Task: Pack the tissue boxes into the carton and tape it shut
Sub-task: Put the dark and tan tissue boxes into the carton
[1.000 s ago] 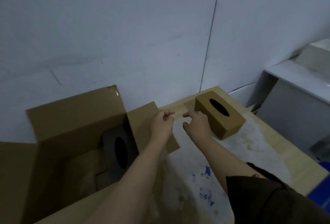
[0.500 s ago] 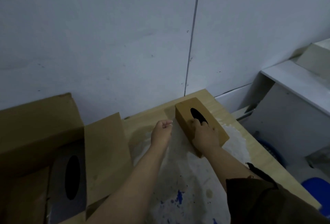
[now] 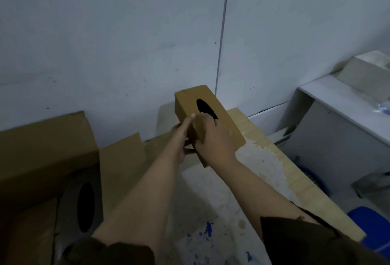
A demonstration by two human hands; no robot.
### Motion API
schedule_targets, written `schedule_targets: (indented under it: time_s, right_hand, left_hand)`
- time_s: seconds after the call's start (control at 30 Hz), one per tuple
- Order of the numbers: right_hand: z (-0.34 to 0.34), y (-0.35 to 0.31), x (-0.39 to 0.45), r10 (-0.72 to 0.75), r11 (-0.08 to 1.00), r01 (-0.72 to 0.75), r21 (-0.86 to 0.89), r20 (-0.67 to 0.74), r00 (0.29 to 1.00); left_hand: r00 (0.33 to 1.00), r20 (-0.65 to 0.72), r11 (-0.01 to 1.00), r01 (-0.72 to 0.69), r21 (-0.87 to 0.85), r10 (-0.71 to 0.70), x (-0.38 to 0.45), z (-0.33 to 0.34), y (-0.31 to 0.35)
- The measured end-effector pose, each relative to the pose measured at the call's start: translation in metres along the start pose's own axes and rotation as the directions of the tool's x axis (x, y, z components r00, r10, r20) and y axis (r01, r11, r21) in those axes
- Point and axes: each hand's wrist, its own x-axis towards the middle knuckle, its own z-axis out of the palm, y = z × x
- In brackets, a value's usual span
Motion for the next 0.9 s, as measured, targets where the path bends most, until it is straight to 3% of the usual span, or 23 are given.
schedule_targets:
  time_s: [0.1,0.27,0.4,0.5,0.57,0.67,0.9]
  right_hand:
    - [-0.008,-0.031,-0.012,-0.081,0.994,0.083,0.073,-0.023,0.996]
    - [-0.018,-0.089,-0.031,-0.179,0.980,0.191,0.051,-0.189,0.966]
    - [-0.016,-0.136,-0.049,-0.168,0.983,0.180,0.021,-0.270,0.948]
    - [-0.007,-0.174,-0.067,-0.050,0.969,0.088,0.230,-0.166,0.985]
    - [-0.003,-0.184,-0.072,0.040,0.912,-0.038,0.408,0.004,0.999]
    - [0.016,-0.222,-0.101,0.023,0.830,-0.151,0.536,0.239,0.971]
    - [0.079,-0.272,-0.154,-0.026,0.769,-0.178,0.614,0.309,0.951]
  left_hand:
    - [0.993,-0.041,0.994,-0.110,0.021,0.111,-0.017,-0.023,0.018]
    - [0.975,-0.094,0.979,-0.195,0.063,0.200,-0.062,-0.081,0.048]
    - [0.949,-0.154,0.961,-0.267,0.069,0.275,-0.104,-0.131,0.060]
    - [0.931,-0.220,0.957,-0.281,0.073,0.290,-0.143,-0.174,0.062]
    - [0.941,-0.212,0.965,-0.259,0.047,0.263,-0.159,-0.190,0.059]
    - [0.942,-0.232,0.970,-0.239,0.044,0.242,-0.192,-0.243,0.048]
    - [0.907,-0.342,0.969,-0.226,0.099,0.246,-0.237,-0.321,0.010]
